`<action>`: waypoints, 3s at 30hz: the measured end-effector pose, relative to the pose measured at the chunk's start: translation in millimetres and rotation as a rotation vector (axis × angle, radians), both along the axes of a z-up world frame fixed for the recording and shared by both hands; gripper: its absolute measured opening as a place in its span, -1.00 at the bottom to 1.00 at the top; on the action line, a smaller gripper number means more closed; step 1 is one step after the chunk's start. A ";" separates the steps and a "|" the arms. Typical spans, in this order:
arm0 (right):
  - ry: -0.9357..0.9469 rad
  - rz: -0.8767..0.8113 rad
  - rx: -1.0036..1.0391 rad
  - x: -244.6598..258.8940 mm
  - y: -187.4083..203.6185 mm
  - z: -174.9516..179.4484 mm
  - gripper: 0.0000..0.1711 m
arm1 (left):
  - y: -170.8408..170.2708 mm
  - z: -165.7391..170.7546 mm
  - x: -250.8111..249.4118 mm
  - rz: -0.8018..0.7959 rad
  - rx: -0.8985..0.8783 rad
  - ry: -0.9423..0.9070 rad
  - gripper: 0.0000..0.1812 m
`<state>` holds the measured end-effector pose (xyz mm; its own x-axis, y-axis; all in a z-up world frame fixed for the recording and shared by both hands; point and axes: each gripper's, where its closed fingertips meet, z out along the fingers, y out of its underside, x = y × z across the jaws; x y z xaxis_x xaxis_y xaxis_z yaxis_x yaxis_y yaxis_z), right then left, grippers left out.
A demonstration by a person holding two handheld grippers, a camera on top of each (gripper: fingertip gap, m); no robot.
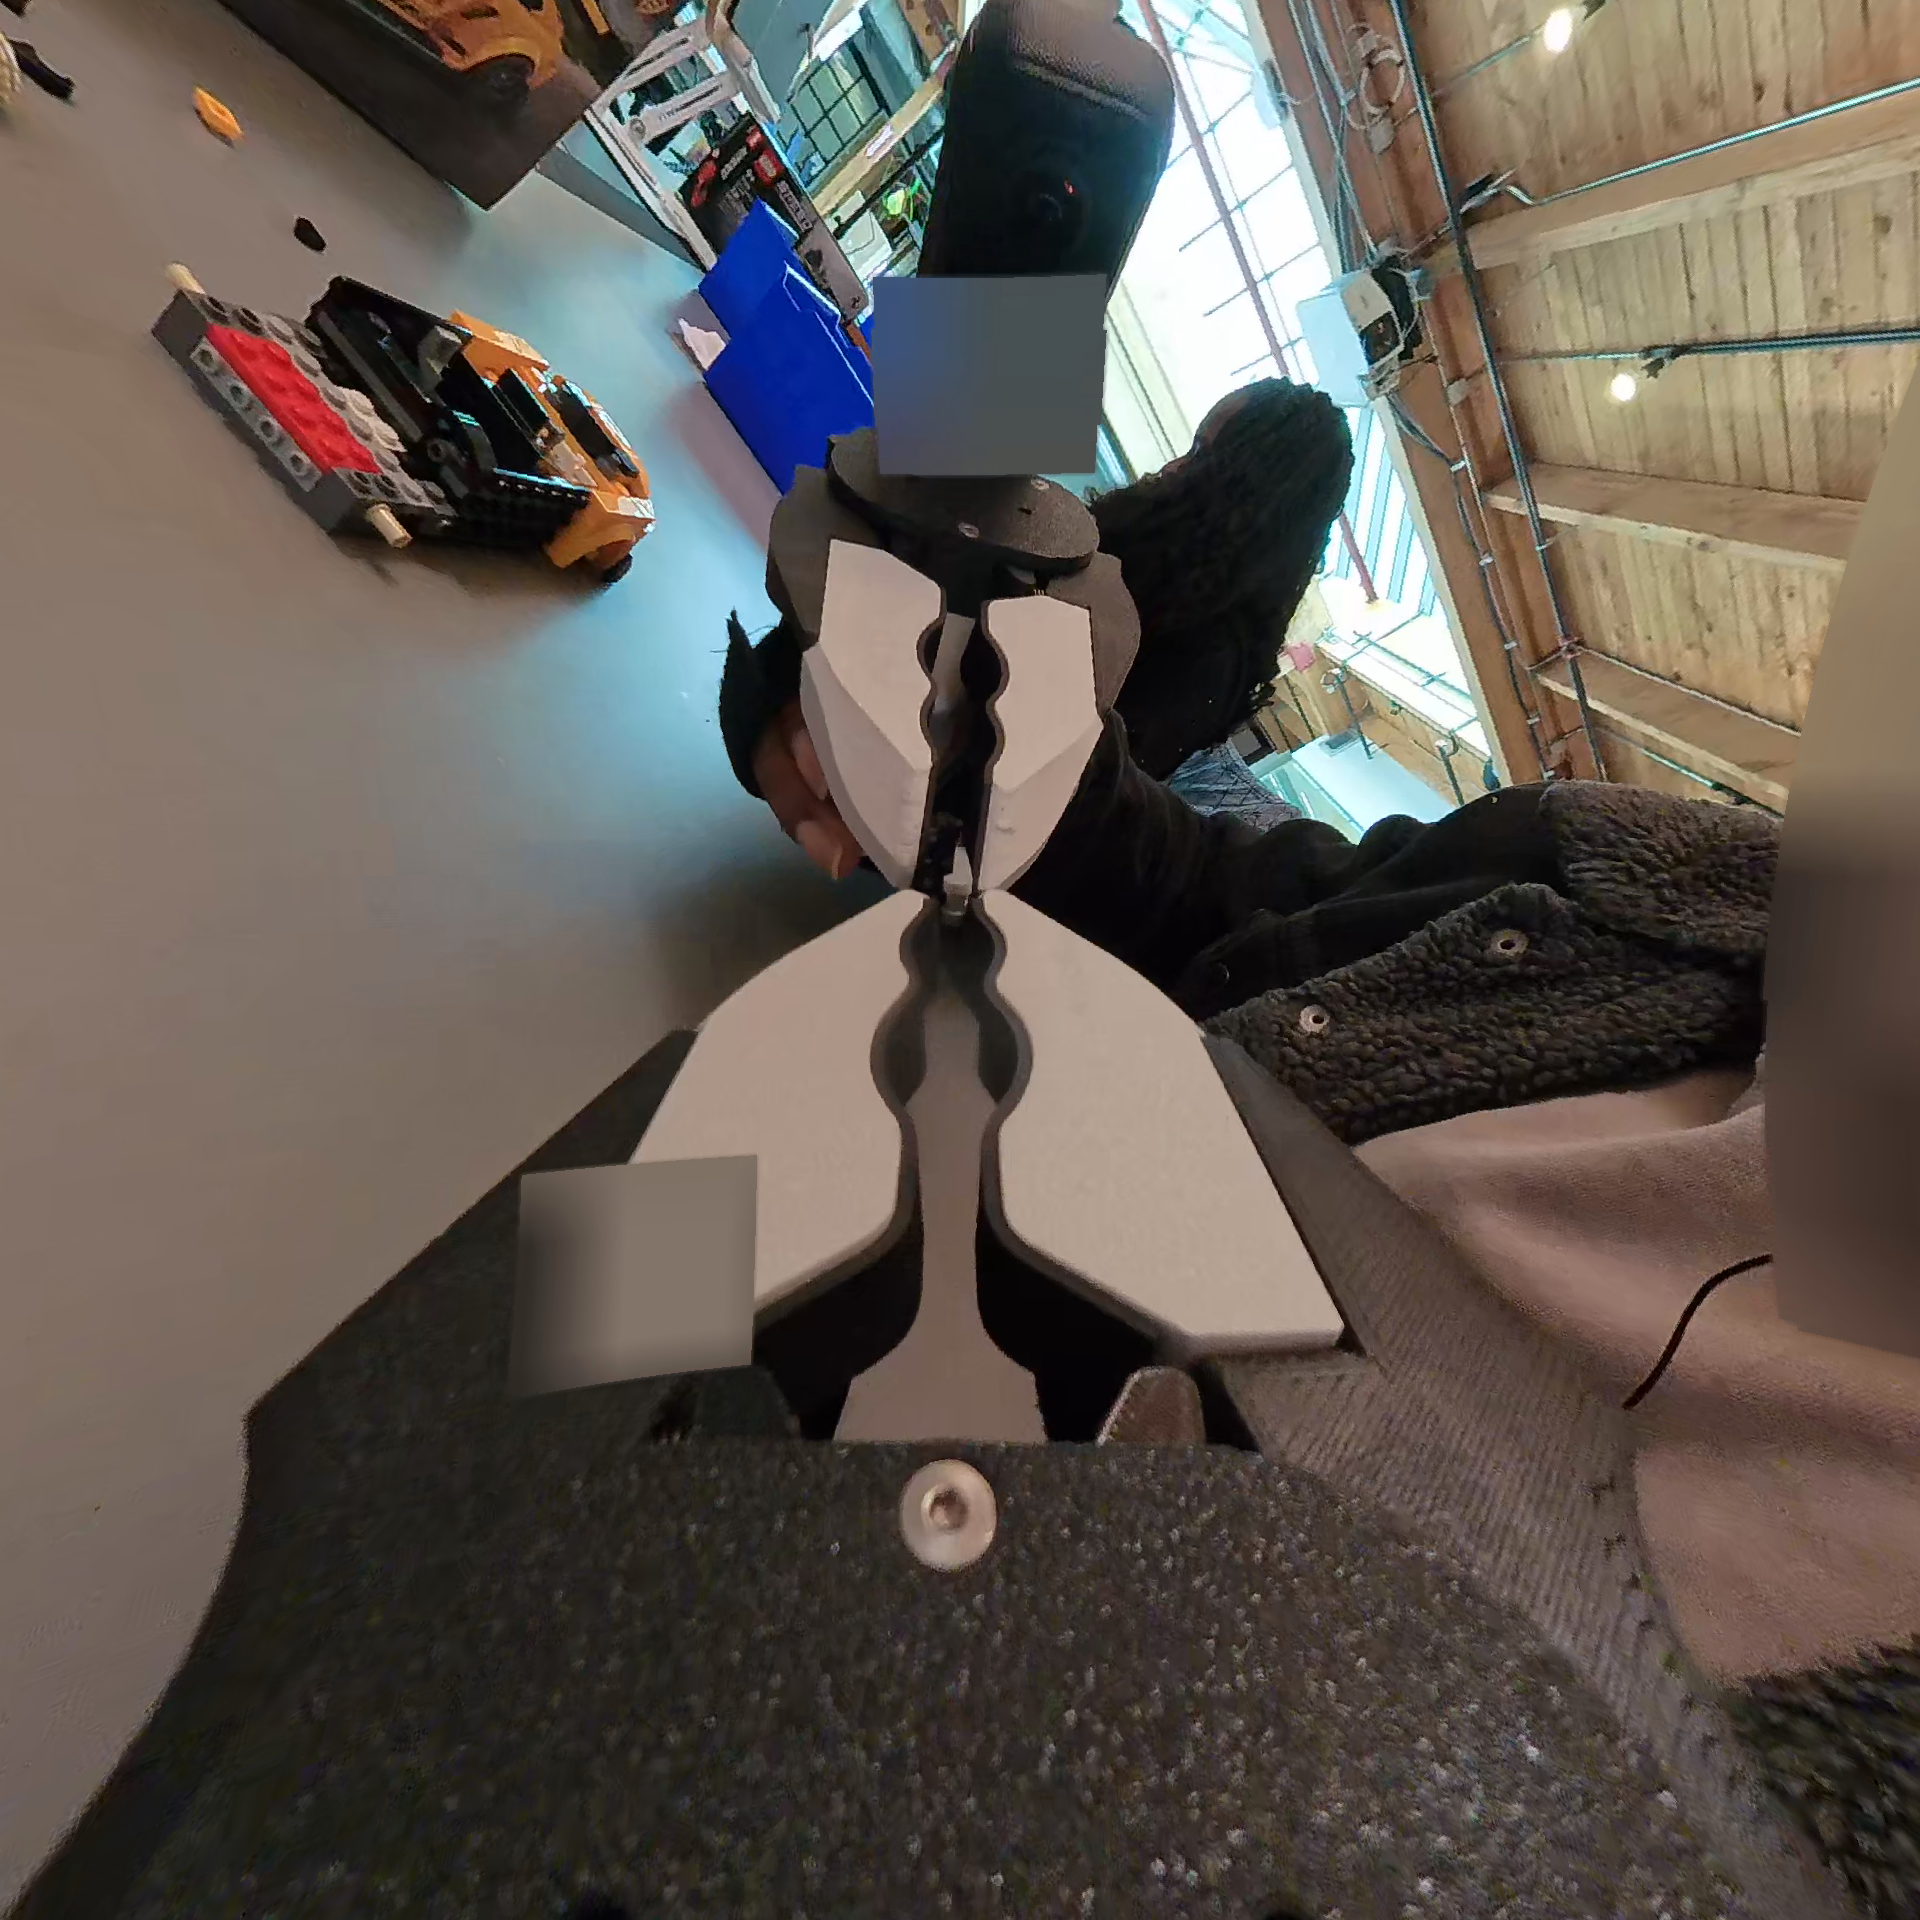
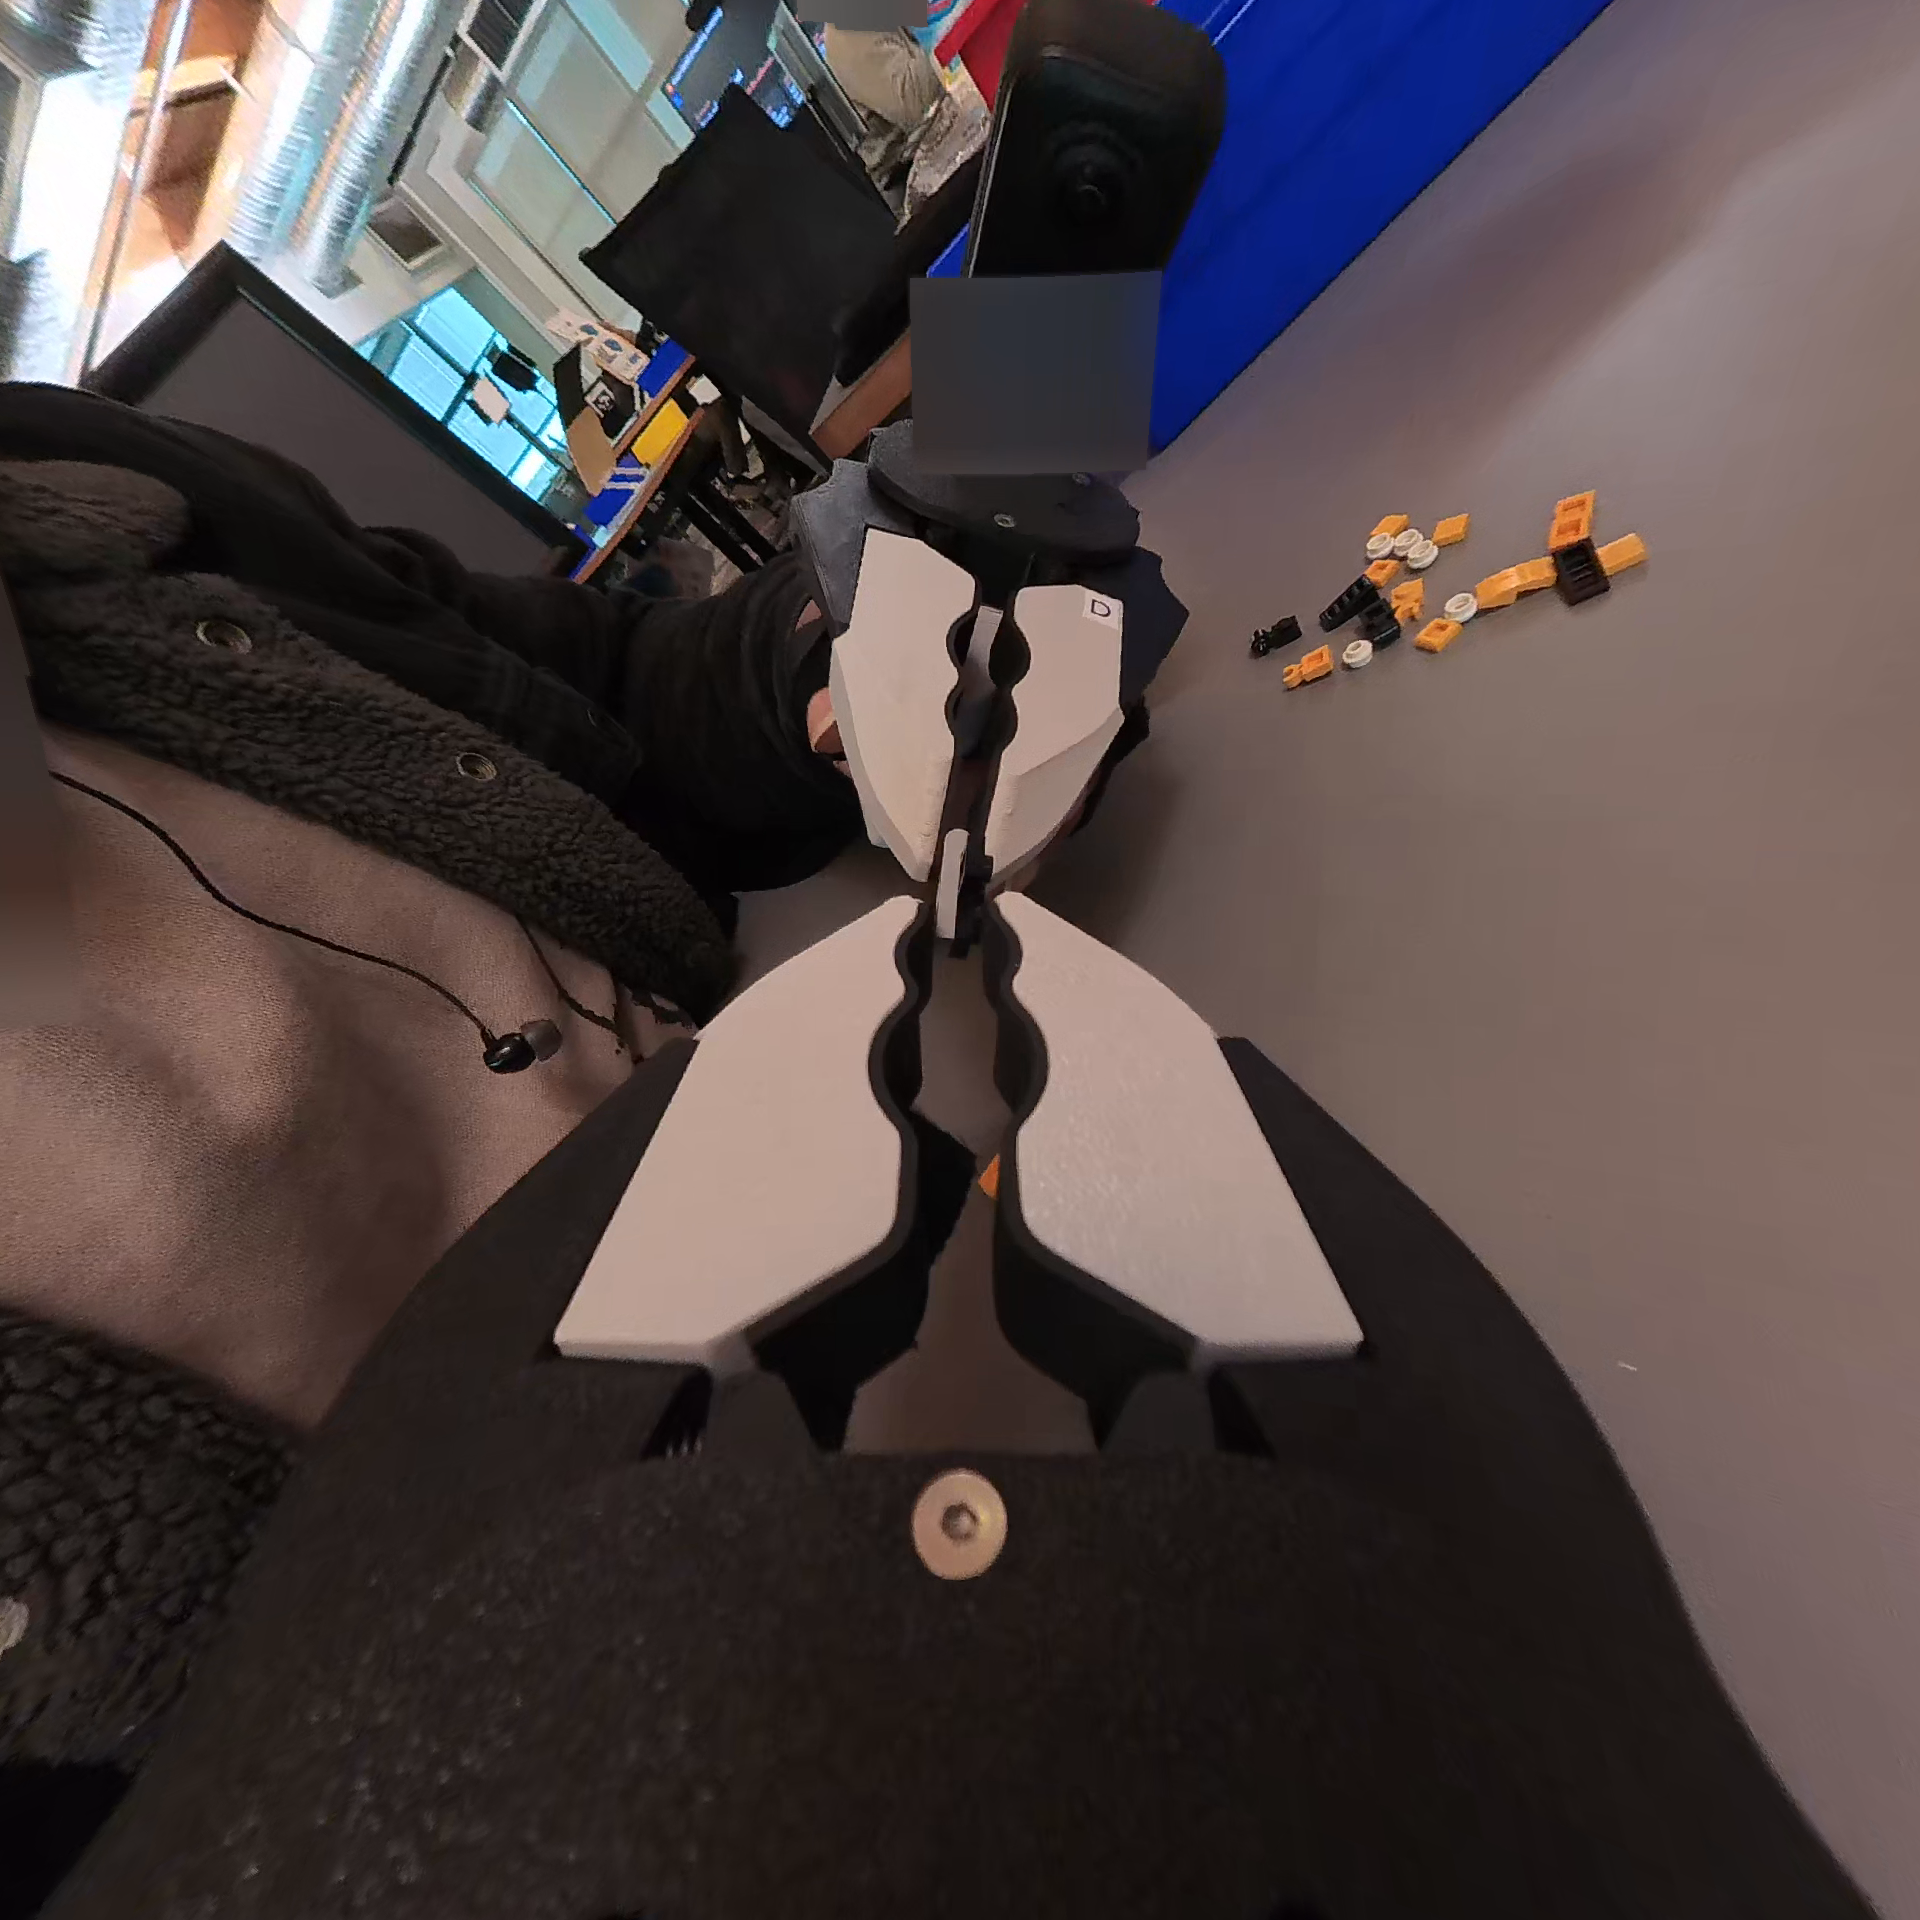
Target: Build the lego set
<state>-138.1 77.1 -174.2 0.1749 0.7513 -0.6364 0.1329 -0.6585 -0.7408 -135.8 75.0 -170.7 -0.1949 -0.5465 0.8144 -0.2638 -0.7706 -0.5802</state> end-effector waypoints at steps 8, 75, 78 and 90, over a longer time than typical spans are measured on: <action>-0.027 0.044 -0.019 -3.0 -7.7 -8.0 -0.89 | 1.1 -2.9 -0.3 -0.002 0.006 0.011 -0.96; -0.001 -0.057 0.049 -4.9 6.9 9.7 -0.90 | 16.8 17.2 -2.9 0.116 -0.009 -0.179 -0.94; -0.093 0.030 0.022 0.4 -1.0 0.4 -0.90 | 5.6 3.3 -2.5 0.012 0.015 -0.089 -0.94; -0.413 0.368 -0.133 4.8 -19.5 -28.3 -0.91 | -17.1 -32.6 -2.5 -0.120 0.276 0.148 -0.95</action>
